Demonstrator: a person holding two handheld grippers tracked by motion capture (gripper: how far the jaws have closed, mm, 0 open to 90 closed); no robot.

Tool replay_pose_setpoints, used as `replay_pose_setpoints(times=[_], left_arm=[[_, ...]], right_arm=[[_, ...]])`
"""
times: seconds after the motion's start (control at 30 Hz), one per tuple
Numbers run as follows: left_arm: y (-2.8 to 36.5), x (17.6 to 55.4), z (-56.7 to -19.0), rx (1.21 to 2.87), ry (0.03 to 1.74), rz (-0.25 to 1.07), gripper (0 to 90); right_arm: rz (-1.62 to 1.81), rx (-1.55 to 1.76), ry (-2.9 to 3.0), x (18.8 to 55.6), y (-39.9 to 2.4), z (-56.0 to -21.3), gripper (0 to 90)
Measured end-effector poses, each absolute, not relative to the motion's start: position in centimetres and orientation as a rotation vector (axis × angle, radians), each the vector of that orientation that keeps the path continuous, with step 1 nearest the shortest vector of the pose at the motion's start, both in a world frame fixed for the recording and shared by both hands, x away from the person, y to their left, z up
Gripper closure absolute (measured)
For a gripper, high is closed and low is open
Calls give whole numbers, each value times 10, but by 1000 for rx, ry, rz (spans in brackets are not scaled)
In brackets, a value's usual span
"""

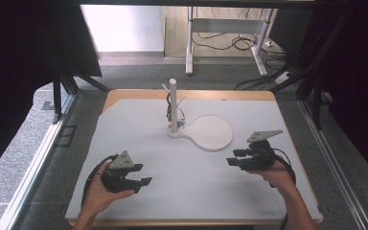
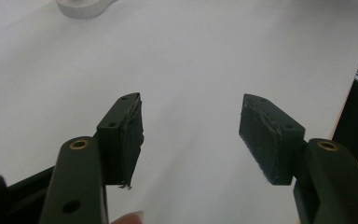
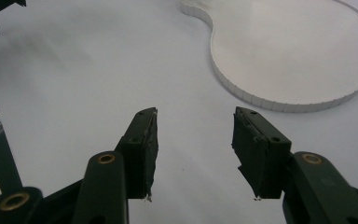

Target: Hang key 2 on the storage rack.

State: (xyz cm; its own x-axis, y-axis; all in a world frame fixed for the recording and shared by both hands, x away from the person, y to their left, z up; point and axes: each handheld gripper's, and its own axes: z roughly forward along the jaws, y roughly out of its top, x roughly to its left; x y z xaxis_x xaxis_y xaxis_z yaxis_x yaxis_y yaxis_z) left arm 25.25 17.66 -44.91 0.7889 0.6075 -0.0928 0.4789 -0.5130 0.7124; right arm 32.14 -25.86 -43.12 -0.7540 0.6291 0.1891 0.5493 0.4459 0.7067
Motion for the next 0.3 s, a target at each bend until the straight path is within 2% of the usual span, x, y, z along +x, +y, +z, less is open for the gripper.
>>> replay_pose_setpoints(times=[0.3], left_arm=[[176,256,-450,2199,804,201,395]], right_arm=[[1237,1057,2533,309,-264,-441,451]])
